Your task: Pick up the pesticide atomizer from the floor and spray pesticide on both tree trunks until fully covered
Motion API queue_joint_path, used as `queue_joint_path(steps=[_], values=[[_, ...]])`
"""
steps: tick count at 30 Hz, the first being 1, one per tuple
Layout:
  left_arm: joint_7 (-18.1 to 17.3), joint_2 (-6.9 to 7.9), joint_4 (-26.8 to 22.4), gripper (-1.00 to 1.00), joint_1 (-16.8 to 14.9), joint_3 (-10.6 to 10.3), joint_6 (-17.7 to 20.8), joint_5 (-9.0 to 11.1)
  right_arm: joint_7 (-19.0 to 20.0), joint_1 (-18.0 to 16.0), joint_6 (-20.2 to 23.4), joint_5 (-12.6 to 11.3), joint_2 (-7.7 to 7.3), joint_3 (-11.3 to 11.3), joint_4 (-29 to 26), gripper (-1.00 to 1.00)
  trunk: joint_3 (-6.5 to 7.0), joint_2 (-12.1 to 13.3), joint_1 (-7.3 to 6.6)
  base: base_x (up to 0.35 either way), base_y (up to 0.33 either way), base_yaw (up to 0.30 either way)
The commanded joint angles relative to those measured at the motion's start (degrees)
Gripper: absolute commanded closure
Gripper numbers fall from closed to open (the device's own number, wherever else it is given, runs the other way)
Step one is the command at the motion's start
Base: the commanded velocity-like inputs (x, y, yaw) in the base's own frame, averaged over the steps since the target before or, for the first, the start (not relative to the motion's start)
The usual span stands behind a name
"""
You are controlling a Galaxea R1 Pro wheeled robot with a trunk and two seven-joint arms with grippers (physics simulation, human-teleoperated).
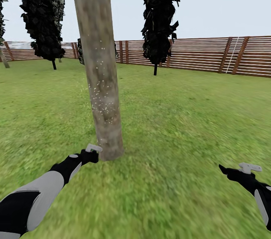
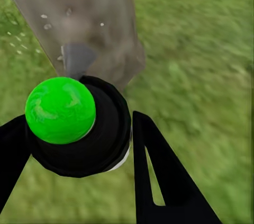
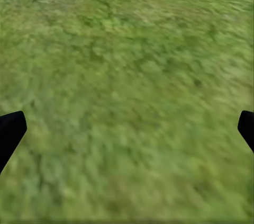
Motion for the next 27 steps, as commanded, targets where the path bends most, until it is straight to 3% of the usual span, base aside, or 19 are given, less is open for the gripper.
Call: queue_joint_path(steps=[1, 12, 14, 17, 20, 25, 27], values=[[-0.02, -0.01, 0.0, 1.0, 0.0, 0.02, 0.03, 0.05, 0.0, 0.0, 0.0, 0.0, 0.0, 0.0, -0.03, -1.0, 0.0, 0.0, 0.0, 0.0, 0.0, 0.0], [0.16, 0.16, -0.06, 1.0, 0.0, 0.25, 0.18, 0.19, 0.0, 0.0, 0.0, 0.0, 0.05, 0.0, -0.07, -1.0, 0.0, 0.0, 0.0, 0.0, 0.0, 0.035], [0.39, 0.35, -0.28, 1.0, 0.0, 0.27, 2.02, 0.15, 0.0, 0.0, 0.0, 0.0, 0.08, 0.0, -0.07, -1.0, 0.0, 0.0, 0.0, 0.0, 0.0, 0.237], [2.26, 0.38, -0.38, 1.0, 0.0, 0.39, 2.32, 0.18, 0.0, 0.0, 0.0, 0.0, 0.08, 0.0, -0.07, -1.0, 0.0, 0.0, 0.0, 0.0, 0.0, 0.058], [6.99, 0.38, -0.41, 1.0, 0.0, 1.45, 2.36, 0.19, 0.0, 0.02, 0.0, 0.0, 0.06, 0.0, -0.07, -1.0, 0.0, 0.0, 0.0, 0.0, 0.0, 0.009], [8.7, 0.28, -0.48, 1.0, 0.0, 2.78, 2.36, 0.27, 0.0, 0.01, 0.0, 0.0, 0.05, 0.0, -0.07, -1.0, 0.0, 0.0, 0.0, 0.0, 0.0, 0.001], [9.16, 0.25, -1.15, 1.0, 0.0, 4.5, 2.36, 0.35, 0.0, 0.03, 0.0, 0.0, 0.07, 0.01, -0.07, -1.0, 0.0, 0.0, 0.0, 0.0, 0.0, 0.0]])
